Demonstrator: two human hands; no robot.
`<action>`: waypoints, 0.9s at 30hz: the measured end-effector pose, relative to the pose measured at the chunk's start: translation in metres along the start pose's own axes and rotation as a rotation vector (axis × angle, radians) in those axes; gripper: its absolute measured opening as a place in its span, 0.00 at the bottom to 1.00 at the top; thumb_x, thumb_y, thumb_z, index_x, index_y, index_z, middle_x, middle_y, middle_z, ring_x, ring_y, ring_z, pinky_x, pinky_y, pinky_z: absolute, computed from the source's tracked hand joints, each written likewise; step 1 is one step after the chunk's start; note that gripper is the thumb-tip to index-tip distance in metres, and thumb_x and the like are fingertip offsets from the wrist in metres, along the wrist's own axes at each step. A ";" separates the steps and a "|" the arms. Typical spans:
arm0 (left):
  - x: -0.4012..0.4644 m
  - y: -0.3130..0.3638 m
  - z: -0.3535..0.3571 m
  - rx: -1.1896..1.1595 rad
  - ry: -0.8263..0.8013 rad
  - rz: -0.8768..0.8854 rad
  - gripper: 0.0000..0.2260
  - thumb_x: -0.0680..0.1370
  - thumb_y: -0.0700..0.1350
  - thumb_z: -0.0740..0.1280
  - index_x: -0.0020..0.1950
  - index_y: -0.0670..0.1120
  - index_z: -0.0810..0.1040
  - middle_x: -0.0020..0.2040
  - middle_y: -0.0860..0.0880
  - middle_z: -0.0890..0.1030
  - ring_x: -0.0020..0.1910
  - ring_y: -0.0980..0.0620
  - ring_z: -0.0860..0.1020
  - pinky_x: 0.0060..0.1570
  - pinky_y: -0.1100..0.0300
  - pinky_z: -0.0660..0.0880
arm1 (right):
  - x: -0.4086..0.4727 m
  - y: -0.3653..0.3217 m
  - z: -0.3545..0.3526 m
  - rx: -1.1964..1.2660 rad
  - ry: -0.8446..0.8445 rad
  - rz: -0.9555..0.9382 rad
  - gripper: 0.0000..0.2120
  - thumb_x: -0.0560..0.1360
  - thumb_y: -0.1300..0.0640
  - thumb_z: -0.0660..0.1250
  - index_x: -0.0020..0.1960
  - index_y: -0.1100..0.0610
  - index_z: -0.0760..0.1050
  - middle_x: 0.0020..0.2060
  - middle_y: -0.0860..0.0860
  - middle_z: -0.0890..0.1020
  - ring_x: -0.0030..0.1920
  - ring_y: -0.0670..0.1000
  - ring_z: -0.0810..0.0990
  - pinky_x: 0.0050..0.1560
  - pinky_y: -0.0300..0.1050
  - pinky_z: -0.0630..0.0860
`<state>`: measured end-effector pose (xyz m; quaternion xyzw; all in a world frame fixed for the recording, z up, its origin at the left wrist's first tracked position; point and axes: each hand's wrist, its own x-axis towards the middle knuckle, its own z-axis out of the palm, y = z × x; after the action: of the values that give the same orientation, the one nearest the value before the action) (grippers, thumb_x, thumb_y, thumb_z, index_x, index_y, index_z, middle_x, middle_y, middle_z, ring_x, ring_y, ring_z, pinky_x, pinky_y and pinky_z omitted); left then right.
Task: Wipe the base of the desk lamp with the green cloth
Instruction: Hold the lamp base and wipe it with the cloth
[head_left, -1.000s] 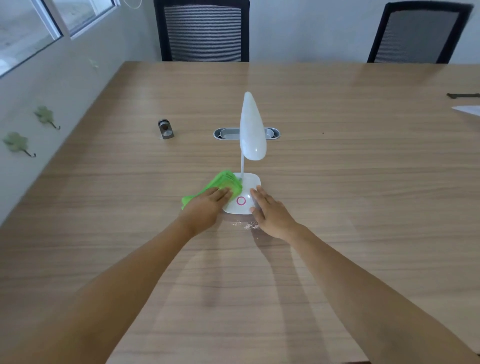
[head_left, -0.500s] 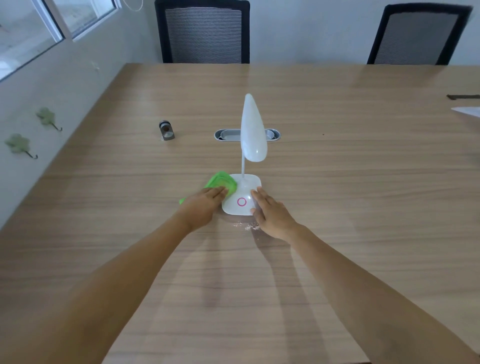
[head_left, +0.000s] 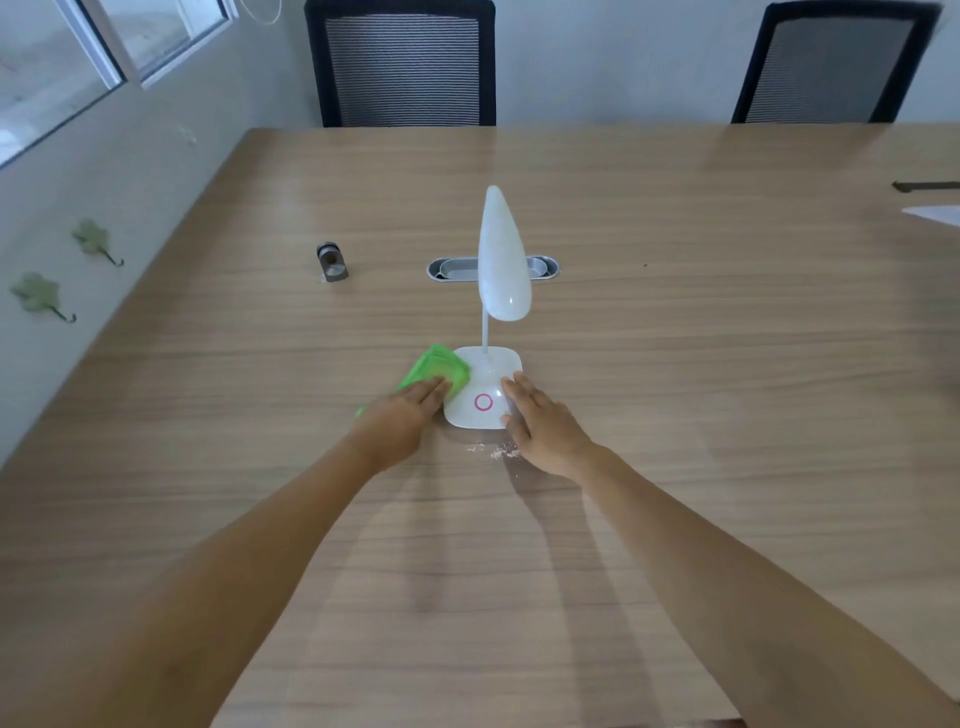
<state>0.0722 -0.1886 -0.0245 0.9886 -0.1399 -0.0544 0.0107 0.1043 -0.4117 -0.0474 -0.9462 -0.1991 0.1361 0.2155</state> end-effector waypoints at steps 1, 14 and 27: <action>-0.004 -0.008 -0.001 0.007 -0.007 -0.020 0.30 0.75 0.33 0.55 0.76 0.46 0.52 0.78 0.47 0.56 0.73 0.47 0.64 0.65 0.54 0.69 | 0.000 -0.001 0.000 0.002 -0.004 0.002 0.26 0.81 0.51 0.53 0.76 0.52 0.49 0.78 0.52 0.49 0.77 0.51 0.52 0.75 0.55 0.54; -0.008 0.003 0.007 -0.028 0.009 0.028 0.32 0.74 0.32 0.55 0.76 0.45 0.50 0.78 0.47 0.54 0.74 0.48 0.61 0.70 0.57 0.62 | -0.001 -0.003 -0.003 -0.021 -0.013 0.001 0.26 0.81 0.52 0.53 0.76 0.53 0.50 0.78 0.53 0.49 0.77 0.51 0.52 0.75 0.55 0.55; 0.007 0.014 0.005 -0.137 0.037 -0.029 0.32 0.73 0.31 0.55 0.76 0.45 0.52 0.78 0.46 0.57 0.74 0.46 0.61 0.71 0.55 0.62 | 0.001 -0.002 -0.002 -0.007 -0.016 0.009 0.26 0.81 0.51 0.53 0.76 0.53 0.50 0.78 0.52 0.50 0.77 0.50 0.52 0.75 0.55 0.56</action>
<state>0.0744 -0.2043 -0.0300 0.9883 -0.1213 -0.0456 0.0803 0.1050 -0.4109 -0.0449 -0.9468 -0.1970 0.1437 0.2099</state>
